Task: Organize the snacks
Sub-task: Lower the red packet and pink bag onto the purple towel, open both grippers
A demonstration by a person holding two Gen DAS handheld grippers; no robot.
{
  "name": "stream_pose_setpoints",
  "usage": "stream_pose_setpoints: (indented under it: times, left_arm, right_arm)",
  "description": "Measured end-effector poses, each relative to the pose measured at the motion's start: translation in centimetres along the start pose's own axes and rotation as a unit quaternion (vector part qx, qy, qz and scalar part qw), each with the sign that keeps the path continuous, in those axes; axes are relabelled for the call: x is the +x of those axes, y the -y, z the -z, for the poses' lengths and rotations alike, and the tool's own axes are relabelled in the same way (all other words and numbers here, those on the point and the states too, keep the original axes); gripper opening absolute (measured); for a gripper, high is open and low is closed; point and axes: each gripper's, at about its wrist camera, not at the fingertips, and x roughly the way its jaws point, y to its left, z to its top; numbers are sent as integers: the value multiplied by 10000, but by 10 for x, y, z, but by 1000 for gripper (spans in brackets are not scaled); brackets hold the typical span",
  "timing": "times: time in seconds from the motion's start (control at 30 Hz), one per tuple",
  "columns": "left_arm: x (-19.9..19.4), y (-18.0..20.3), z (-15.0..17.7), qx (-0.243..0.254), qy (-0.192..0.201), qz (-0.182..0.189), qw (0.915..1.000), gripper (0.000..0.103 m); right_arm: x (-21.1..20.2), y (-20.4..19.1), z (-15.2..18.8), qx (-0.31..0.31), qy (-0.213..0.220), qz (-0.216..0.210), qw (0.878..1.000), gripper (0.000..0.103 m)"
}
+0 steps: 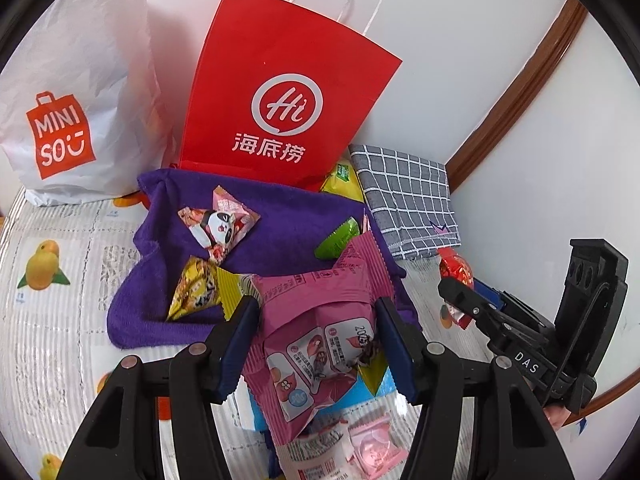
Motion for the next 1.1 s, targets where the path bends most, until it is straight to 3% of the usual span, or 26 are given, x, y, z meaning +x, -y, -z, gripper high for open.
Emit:
stream_pose_setpoints:
  times: [0.5,0.63,1.1]
  left_arm:
    - [24,-10,-46,-41,73,-30,10000,58]
    - [39,-14,-56,-83,58,-12,9999,58]
    - [98,-26,-60,-200,-422,-67,9989,58]
  right_arm:
    - [39,21,-26,-3,-82,132,9999,40]
    - [59,23,-29,-12,-246,-33,9997,40]
    - [115,36,-13,24,-702,-120,9975,40]
